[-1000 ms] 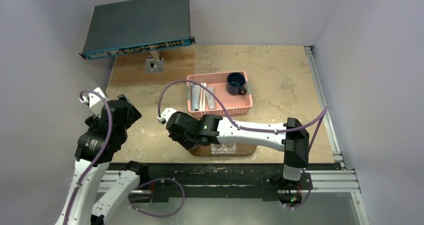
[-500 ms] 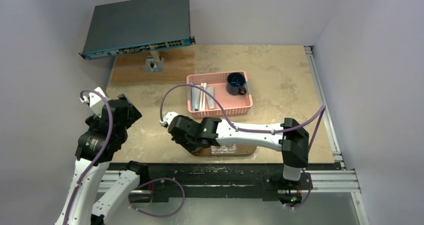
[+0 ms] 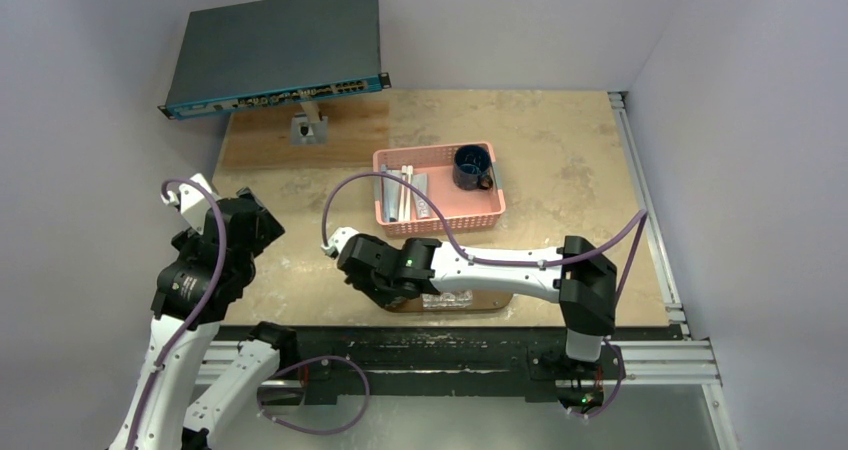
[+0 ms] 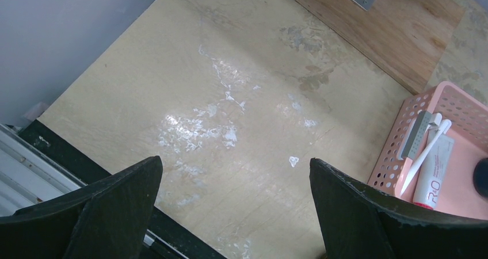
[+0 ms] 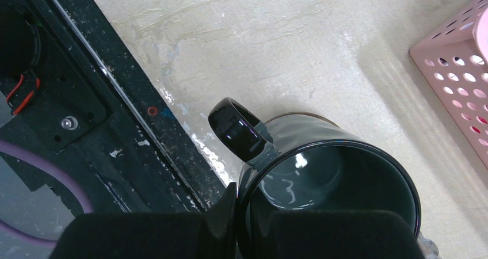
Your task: Prepare toiletry sets of a toothbrush and toothpaste on the tray
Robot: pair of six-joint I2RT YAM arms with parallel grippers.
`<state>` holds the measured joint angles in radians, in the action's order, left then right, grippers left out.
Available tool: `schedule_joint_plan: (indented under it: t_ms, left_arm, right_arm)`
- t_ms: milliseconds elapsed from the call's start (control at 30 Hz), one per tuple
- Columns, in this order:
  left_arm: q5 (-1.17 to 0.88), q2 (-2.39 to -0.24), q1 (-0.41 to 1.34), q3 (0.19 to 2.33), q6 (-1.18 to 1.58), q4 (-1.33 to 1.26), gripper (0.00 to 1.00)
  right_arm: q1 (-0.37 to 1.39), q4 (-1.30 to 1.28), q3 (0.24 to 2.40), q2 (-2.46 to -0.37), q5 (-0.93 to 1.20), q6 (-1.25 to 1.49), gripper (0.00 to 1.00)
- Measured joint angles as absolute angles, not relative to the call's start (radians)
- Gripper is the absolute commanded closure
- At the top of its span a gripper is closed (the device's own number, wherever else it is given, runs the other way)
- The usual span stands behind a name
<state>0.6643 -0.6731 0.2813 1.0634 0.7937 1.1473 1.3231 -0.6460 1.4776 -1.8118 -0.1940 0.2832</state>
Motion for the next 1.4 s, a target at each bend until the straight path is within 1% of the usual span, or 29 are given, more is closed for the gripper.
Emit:
schedule_joint_plan:
  t_ms: [367,1400]
  left_arm:
    - [0.659,-0.675,0.275,1.063,0.794,1.147,0.0]
    - [0.654,-0.676,0.268,1.063,0.794,1.147,0.0]
  right_arm:
    - [1.323,-0.621,1.459,-1.834,-0.191,0.289,1.0]
    - [1.324,-0.605,1.424,-1.812,-0.21,0.306,1.0]
